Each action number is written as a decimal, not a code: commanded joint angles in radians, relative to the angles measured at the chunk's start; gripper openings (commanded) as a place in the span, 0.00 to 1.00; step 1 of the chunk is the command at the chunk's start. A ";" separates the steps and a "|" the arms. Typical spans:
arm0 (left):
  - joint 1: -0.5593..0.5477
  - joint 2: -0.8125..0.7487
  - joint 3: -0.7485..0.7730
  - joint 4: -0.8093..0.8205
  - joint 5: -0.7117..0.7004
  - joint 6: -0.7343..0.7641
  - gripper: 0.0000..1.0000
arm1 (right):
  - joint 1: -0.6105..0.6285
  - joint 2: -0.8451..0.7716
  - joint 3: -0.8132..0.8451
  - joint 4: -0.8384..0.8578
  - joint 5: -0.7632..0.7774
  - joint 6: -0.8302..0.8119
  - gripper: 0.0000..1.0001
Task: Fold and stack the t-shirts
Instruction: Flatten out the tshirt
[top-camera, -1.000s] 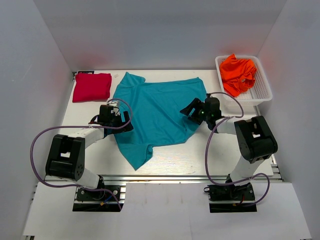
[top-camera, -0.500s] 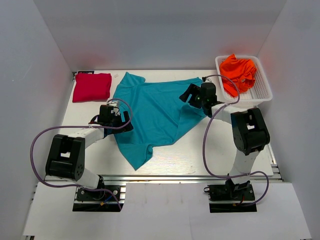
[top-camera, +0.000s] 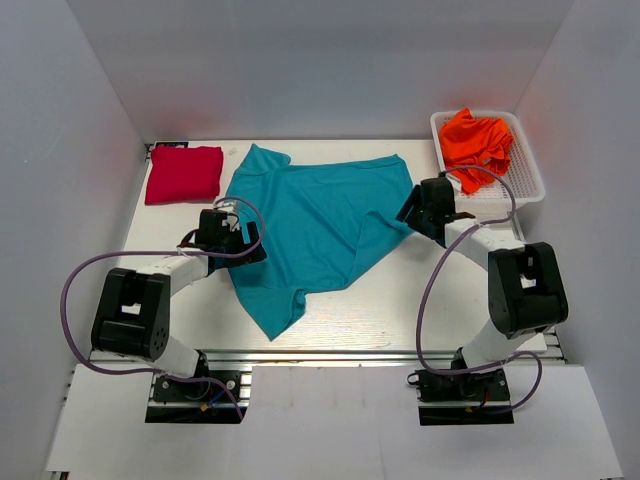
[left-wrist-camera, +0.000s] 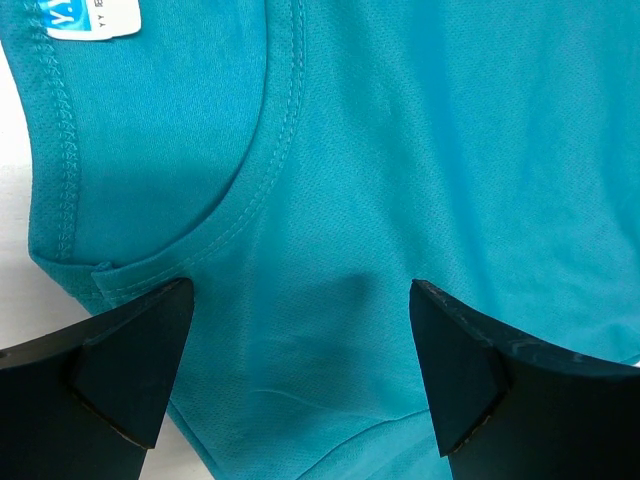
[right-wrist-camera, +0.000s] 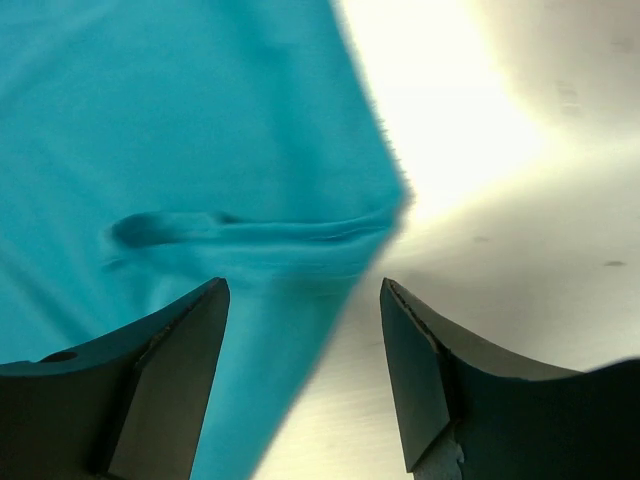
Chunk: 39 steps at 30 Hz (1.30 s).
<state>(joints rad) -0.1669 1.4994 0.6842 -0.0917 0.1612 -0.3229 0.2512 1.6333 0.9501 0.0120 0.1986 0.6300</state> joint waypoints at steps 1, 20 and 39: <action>0.003 0.067 -0.021 -0.095 -0.023 -0.001 1.00 | -0.055 0.019 0.002 -0.047 0.039 0.047 0.68; 0.003 0.044 -0.023 -0.086 -0.023 -0.019 1.00 | -0.044 0.234 0.292 -0.043 -0.074 -0.128 0.00; 0.003 0.053 -0.014 -0.106 -0.014 -0.019 1.00 | 0.273 0.390 0.584 -0.121 -0.091 -0.494 0.90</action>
<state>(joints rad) -0.1669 1.5249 0.7006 -0.0673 0.1566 -0.3305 0.5541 2.1262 1.5501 -0.1551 0.1081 0.1658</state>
